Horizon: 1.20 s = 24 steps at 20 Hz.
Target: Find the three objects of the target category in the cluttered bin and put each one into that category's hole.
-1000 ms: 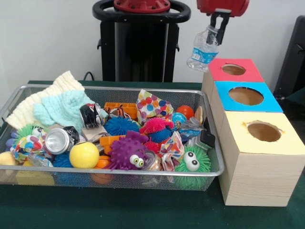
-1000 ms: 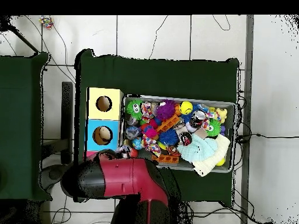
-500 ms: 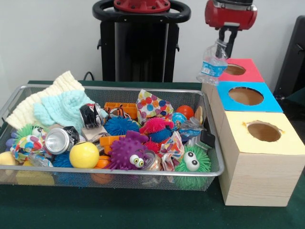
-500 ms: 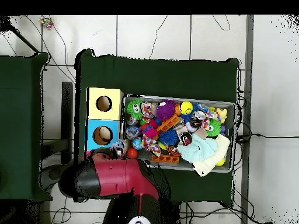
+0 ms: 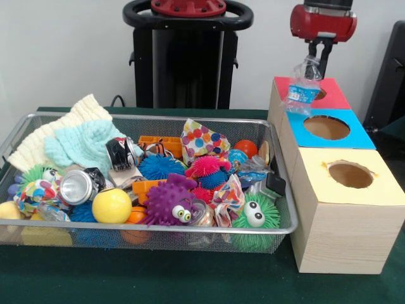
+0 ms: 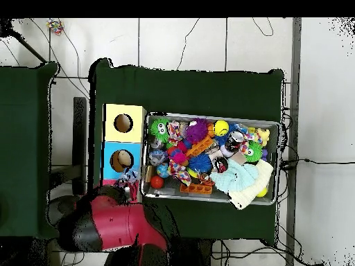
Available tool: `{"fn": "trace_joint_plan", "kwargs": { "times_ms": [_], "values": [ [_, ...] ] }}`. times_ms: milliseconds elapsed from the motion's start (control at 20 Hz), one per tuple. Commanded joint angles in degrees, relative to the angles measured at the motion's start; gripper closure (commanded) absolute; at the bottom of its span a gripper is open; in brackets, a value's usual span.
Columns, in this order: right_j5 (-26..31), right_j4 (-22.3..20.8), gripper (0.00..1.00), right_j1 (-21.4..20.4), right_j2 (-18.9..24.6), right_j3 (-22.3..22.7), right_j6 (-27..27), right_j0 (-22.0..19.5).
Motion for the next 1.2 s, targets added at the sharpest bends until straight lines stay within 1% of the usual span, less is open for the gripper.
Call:
{"fn": "trace_joint_plan", "kwargs": {
  "times_ms": [50,200,300,500,650,800,850,950,1100,1200],
  "values": [
    [-6.2,1.6,1.0,2.8,-1.2,8.1,15.9,1.2],
    [-8.7,1.8,1.0,2.7,0.2,10.2,15.0,0.2],
    [-8.9,1.9,1.0,2.3,0.5,11.1,14.3,-0.4],
    [-6.5,2.5,1.0,1.6,-0.1,11.1,13.1,-0.4],
    [-3.8,3.3,1.0,1.5,-0.8,9.8,12.3,0.0],
    [-1.8,3.9,1.0,2.1,-3.9,7.3,12.7,2.6],
    [-1.0,4.1,1.0,2.4,-5.6,6.1,13.1,4.1],
    [2.5,4.8,1.0,3.2,-8.2,2.9,13.6,6.4],
    [8.4,6.0,1.0,3.1,-11.5,-1.4,14.9,10.5],
    [11.5,6.6,1.0,3.5,-12.4,-4.1,15.0,11.6]
  ]
}}
